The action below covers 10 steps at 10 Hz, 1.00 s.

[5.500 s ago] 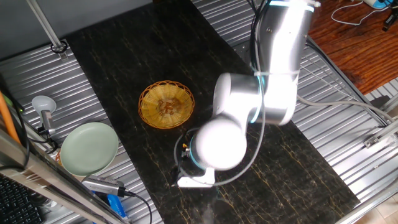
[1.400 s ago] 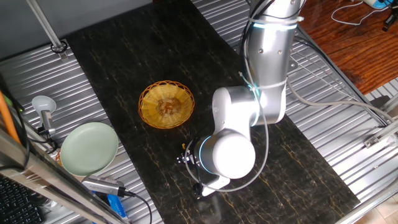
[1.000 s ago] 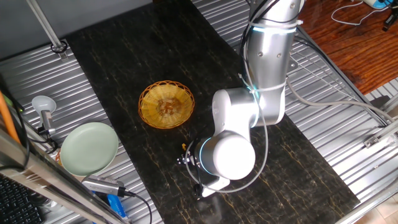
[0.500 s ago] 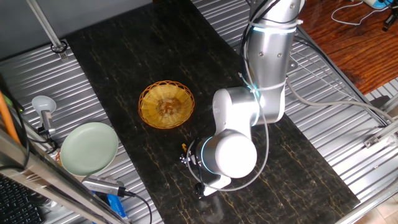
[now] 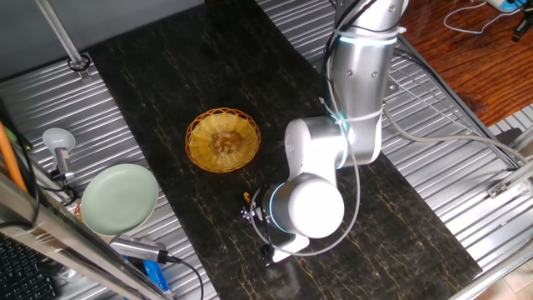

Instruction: Use a clamp

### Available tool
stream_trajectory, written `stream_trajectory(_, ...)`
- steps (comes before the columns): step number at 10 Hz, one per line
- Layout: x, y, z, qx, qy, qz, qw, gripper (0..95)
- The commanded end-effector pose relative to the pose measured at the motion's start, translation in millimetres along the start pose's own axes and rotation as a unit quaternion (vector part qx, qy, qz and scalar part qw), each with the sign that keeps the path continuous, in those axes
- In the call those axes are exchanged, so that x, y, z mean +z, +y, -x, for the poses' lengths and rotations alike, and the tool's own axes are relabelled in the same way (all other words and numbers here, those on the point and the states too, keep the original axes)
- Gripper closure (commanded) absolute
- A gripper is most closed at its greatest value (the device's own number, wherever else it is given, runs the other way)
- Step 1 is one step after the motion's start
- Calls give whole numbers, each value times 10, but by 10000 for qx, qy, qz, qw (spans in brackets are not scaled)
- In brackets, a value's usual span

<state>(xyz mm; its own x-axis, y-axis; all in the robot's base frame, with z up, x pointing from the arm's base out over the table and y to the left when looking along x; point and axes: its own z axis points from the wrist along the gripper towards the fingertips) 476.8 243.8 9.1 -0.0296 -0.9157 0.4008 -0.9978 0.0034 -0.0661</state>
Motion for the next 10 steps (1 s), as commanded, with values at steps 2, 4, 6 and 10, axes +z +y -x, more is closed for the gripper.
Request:
stream_trajectory(2, 6, -4, 4, 8, -8, -1, 10000, 760)
stream_trajectory(4, 6, -4, 4, 5, -8, -10, 10000, 760)
stream_trajectory(6, 4, -5, 3, 91, -8, -6, 10000, 950)
stream_trajectory(10, -74, -23, -45, 188, -73, 11, 9998, 950)
